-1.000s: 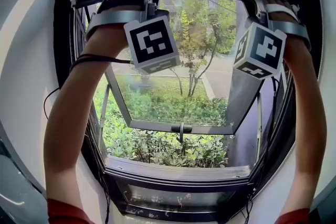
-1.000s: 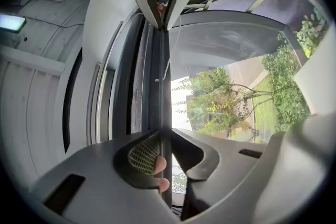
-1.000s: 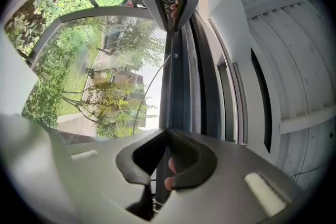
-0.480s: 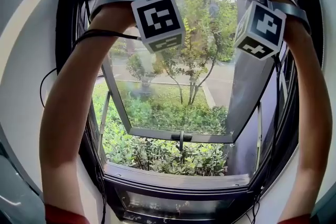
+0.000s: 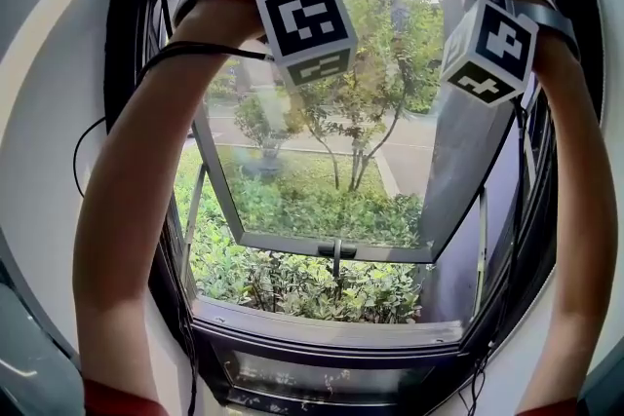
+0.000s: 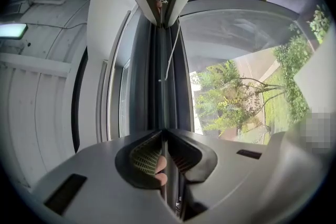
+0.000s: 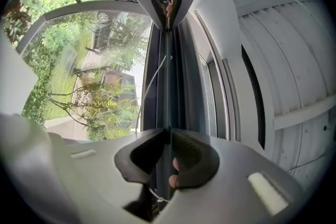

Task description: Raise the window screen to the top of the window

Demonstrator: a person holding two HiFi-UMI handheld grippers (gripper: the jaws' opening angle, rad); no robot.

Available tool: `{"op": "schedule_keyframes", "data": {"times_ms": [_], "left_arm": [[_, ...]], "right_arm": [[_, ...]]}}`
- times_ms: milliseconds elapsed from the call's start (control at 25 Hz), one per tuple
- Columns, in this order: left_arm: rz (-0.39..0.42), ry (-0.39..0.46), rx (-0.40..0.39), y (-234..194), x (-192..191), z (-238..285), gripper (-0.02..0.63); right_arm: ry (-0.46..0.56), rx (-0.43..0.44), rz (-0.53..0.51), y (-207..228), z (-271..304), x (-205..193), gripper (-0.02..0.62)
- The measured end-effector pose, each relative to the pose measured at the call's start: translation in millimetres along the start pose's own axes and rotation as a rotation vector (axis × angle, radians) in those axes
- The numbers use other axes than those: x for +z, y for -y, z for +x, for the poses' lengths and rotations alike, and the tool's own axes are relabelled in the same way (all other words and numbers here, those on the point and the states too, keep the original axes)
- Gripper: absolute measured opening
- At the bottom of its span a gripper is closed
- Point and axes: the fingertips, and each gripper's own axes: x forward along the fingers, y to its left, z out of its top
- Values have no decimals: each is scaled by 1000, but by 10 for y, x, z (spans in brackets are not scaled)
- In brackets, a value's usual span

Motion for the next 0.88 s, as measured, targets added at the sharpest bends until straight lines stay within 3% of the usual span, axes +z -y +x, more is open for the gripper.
{"op": "schedule_keyframes", "data": {"times_ms": [120,480,880], "left_arm": [[-39,11,21,2,-14,-21,61],[-153,50,15,114,-75,-265,99],[-328,93,-17,303,-71,-723,110]], "right_arm": [[34,4,47,3,-62,36,113],[94,-34,138,1,-334,71,126],[123,-61,340,-144,-736,-127,126]]}}
